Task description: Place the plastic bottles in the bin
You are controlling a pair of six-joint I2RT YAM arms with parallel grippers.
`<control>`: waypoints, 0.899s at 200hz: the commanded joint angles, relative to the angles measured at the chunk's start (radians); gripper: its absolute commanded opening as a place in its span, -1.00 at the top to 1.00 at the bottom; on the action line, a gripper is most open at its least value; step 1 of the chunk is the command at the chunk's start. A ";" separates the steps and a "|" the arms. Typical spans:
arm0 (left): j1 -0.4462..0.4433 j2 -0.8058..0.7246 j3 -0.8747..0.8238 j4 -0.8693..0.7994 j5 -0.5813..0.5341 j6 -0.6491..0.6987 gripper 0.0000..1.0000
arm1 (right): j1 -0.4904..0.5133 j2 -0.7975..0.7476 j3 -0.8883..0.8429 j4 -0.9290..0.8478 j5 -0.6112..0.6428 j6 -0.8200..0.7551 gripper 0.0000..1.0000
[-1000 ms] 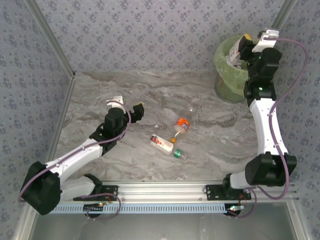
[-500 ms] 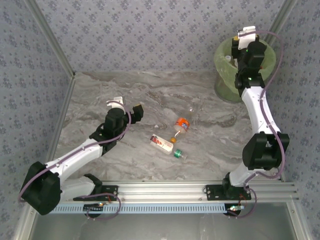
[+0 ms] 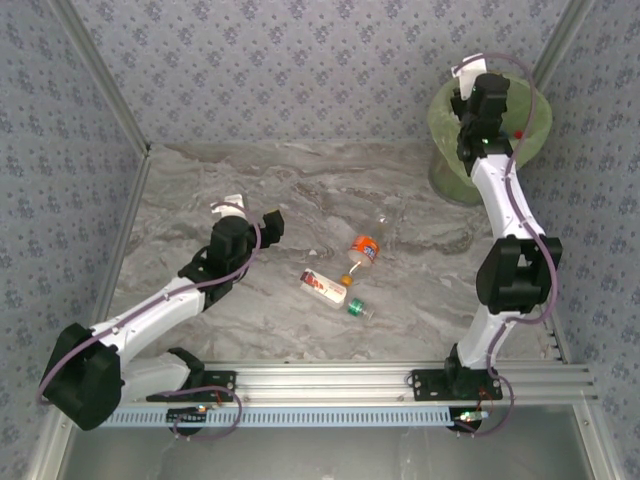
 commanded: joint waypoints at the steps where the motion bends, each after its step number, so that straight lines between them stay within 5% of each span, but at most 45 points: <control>1: 0.006 -0.014 0.028 -0.002 0.014 0.013 -0.98 | -0.025 0.034 0.079 -0.049 0.068 0.001 1.00; 56: 0.008 -0.002 0.040 0.009 0.083 0.075 -0.98 | -0.087 0.088 0.127 -0.099 0.077 0.051 0.92; 127: 0.010 0.033 0.056 -0.011 -0.025 -0.030 -0.98 | -0.093 0.062 0.158 -0.248 -0.067 0.112 -0.45; 180: 0.009 0.041 0.073 -0.025 0.057 0.007 -0.99 | -0.082 0.009 0.141 -0.255 -0.088 0.140 -0.76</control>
